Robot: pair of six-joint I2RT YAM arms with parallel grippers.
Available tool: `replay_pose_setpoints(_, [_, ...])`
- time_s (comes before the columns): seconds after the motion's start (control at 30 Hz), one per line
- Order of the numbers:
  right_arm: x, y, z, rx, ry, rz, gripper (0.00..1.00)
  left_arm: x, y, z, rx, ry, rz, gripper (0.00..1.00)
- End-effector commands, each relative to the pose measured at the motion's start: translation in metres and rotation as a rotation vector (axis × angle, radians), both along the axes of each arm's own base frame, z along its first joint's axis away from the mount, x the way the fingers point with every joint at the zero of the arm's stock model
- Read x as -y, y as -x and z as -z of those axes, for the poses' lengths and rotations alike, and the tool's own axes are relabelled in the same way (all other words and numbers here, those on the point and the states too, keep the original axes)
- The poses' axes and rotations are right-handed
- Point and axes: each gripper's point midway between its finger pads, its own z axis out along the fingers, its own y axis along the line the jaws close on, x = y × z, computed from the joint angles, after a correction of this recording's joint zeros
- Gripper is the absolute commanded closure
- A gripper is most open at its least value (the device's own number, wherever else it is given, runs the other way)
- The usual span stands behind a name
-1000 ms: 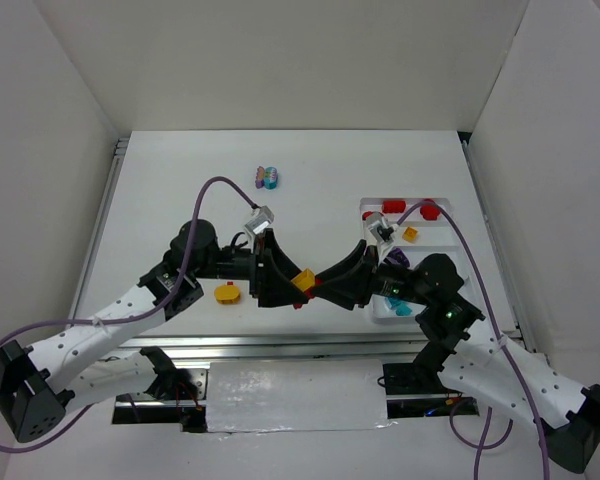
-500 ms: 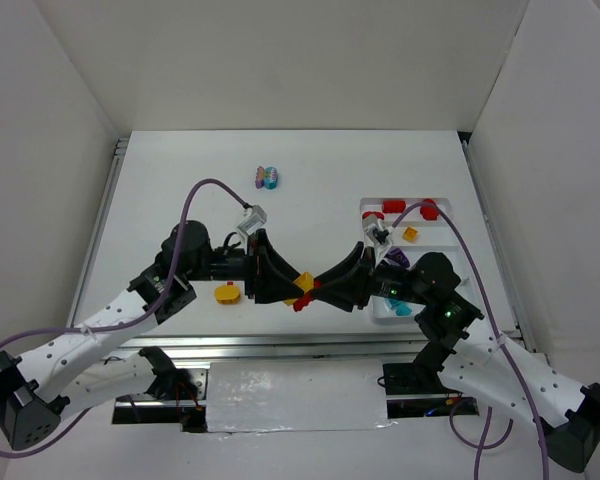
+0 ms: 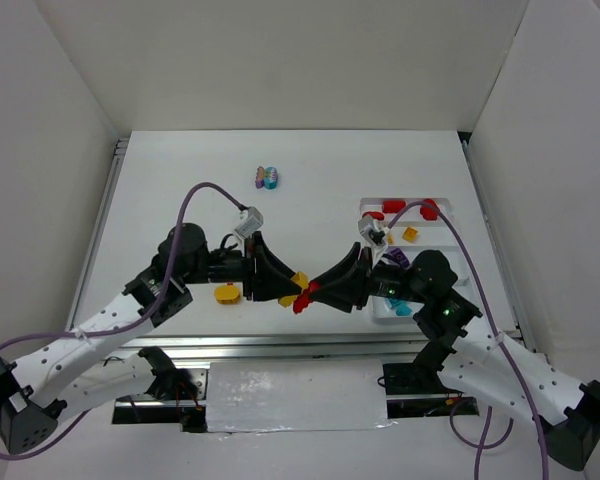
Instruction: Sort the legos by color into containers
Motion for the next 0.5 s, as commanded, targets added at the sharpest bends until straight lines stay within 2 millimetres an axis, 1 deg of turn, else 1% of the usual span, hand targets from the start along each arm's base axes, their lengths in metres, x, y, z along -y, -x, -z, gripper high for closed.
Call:
replay_pose_setpoints(0.0, [0.011, -0.010, 0.010, 0.093, 0.027, 0.059, 1.00, -0.022, -0.018, -0.031, 0.083, 0.049, -0.187, 1.00])
replay_pose_setpoints(0.03, [0.014, -0.014, 0.017, 0.089, 0.039, 0.069, 1.00, -0.029, -0.026, -0.032, 0.082, 0.048, -0.240, 1.00])
replay_pose_setpoints(0.07, [0.022, -0.025, 0.028, 0.069, 0.055, 0.105, 1.00, -0.036, -0.030, -0.037, 0.082, 0.054, -0.280, 1.00])
replay_pose_setpoints(0.1, [0.025, -0.023, 0.032, 0.067, 0.054, 0.082, 1.00, -0.044, -0.034, -0.040, 0.074, 0.056, -0.333, 1.00])
replay_pose_setpoints(0.13, [0.028, -0.026, 0.041, 0.032, 0.059, 0.087, 1.00, -0.050, -0.040, -0.042, 0.072, 0.055, -0.370, 1.00])
replay_pose_setpoints(0.17, [0.037, -0.037, 0.044, 0.020, 0.055, 0.128, 1.00, -0.054, -0.043, -0.047, 0.077, 0.057, -0.394, 1.00])
replay_pose_setpoints(0.2, [0.042, -0.047, 0.044, 0.010, 0.046, 0.176, 1.00, -0.062, -0.050, -0.039, 0.047, 0.018, -0.454, 1.00])
replay_pose_setpoints(0.23, [0.047, -0.058, 0.046, -0.024, 0.047, 0.240, 1.00, -0.067, -0.056, -0.046, 0.045, 0.011, -0.502, 1.00])
replay_pose_setpoints(0.27, [0.059, -0.076, 0.058, -0.100, 0.079, 0.352, 1.00, -0.071, -0.063, -0.041, 0.025, -0.024, -0.550, 1.00])
replay_pose_setpoints(0.3, [0.084, -0.116, 0.062, -0.184, 0.069, 0.624, 1.00, -0.078, -0.071, -0.036, 0.004, -0.060, -0.607, 1.00])
replay_pose_setpoints(0.33, [0.105, -0.136, 0.060, -0.248, 0.062, 0.788, 1.00, -0.092, -0.081, -0.019, -0.038, -0.141, -0.706, 1.00])
replay_pose_setpoints(0.37, [0.128, -0.151, 0.096, -0.399, 0.164, 0.950, 1.00, -0.098, -0.083, -0.020, -0.026, -0.166, -0.733, 1.00])
replay_pose_setpoints(0.4, [0.160, -0.169, 0.106, -0.480, 0.192, 1.127, 1.00, -0.100, -0.085, -0.015, -0.030, -0.197, -0.747, 1.00])
replay_pose_setpoints(0.43, [0.191, -0.185, 0.095, -0.531, 0.174, 1.303, 1.00, -0.105, -0.084, -0.009, -0.030, -0.227, -0.758, 1.00])
replay_pose_setpoints(0.47, [0.208, -0.192, 0.125, -0.636, 0.280, 1.381, 1.00, -0.107, -0.082, -0.006, -0.014, -0.243, -0.752, 1.00])
